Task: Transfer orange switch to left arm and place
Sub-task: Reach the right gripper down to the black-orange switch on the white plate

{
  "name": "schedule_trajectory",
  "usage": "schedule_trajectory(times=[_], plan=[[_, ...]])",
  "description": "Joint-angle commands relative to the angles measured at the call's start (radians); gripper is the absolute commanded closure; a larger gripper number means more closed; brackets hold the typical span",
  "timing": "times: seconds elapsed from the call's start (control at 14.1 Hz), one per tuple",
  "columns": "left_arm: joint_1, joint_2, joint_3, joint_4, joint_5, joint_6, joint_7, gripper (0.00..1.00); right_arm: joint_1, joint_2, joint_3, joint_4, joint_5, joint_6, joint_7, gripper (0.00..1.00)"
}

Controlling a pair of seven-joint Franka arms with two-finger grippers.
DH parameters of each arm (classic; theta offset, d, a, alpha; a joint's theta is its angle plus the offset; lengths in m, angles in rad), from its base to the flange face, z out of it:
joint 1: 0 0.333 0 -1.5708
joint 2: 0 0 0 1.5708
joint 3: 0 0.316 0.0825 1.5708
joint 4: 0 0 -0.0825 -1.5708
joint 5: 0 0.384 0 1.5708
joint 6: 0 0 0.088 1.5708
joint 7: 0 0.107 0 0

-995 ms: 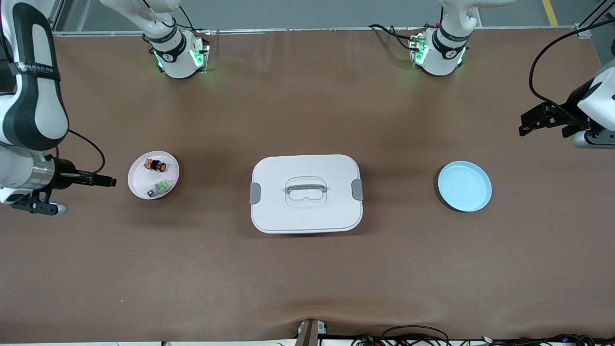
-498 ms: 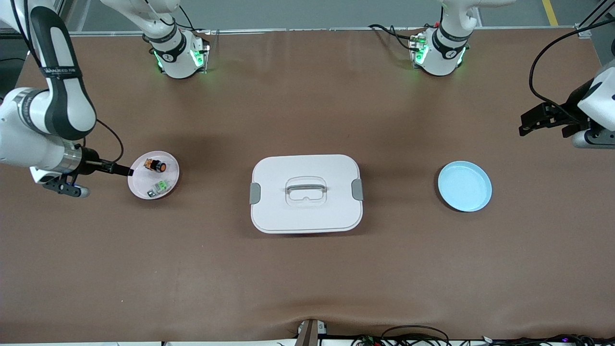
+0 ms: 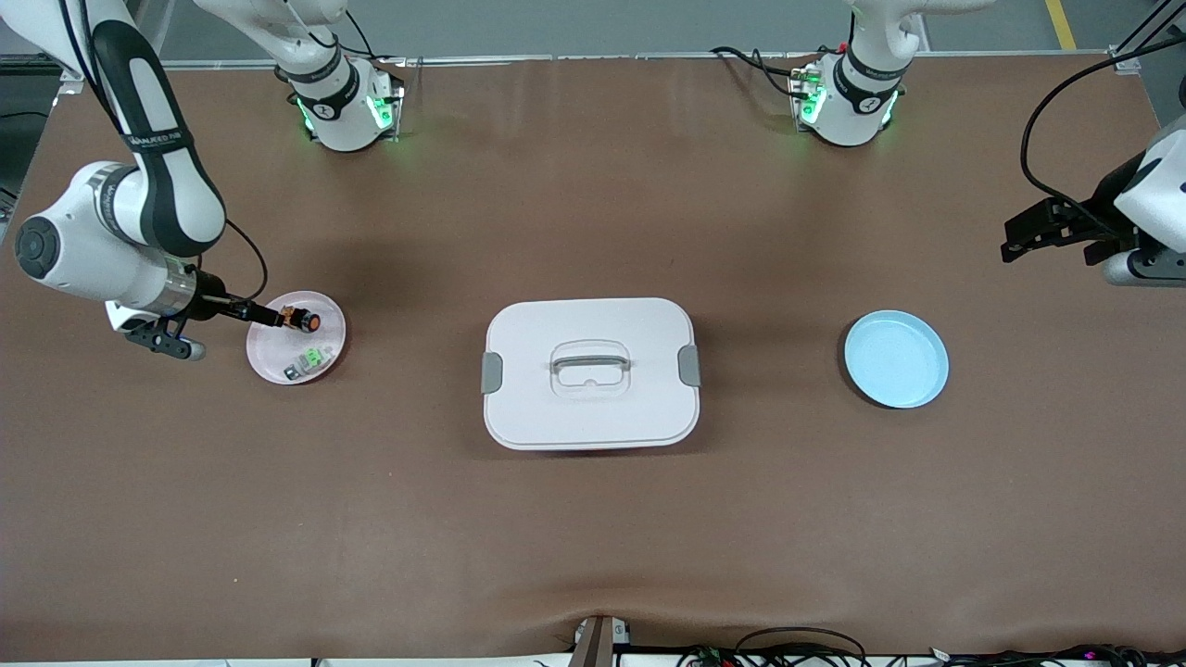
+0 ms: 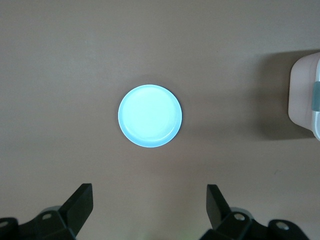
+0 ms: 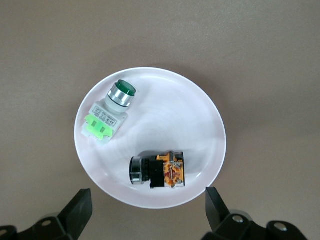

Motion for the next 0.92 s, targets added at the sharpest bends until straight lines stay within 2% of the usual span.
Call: schedule_trajectory(times=[0.0,0.21,0.85], plan=[[0.004,0.009,-0.002,0.017,0.018,-0.017,0.006,0.0,0.023,-0.031,0.005,-0.085,0.014,0.09,0.012,0.0],[0.004,0.009,-0.004,0.018,0.018,-0.017,0.006,0.0,0.047,-0.025,0.005,-0.13,0.014,0.182,0.012,0.0],[0.004,0.009,-0.004,0.018,0.018,-0.017,0.005,0.0,0.046,0.055,0.005,-0.133,0.014,0.239,-0.034,0.0]])
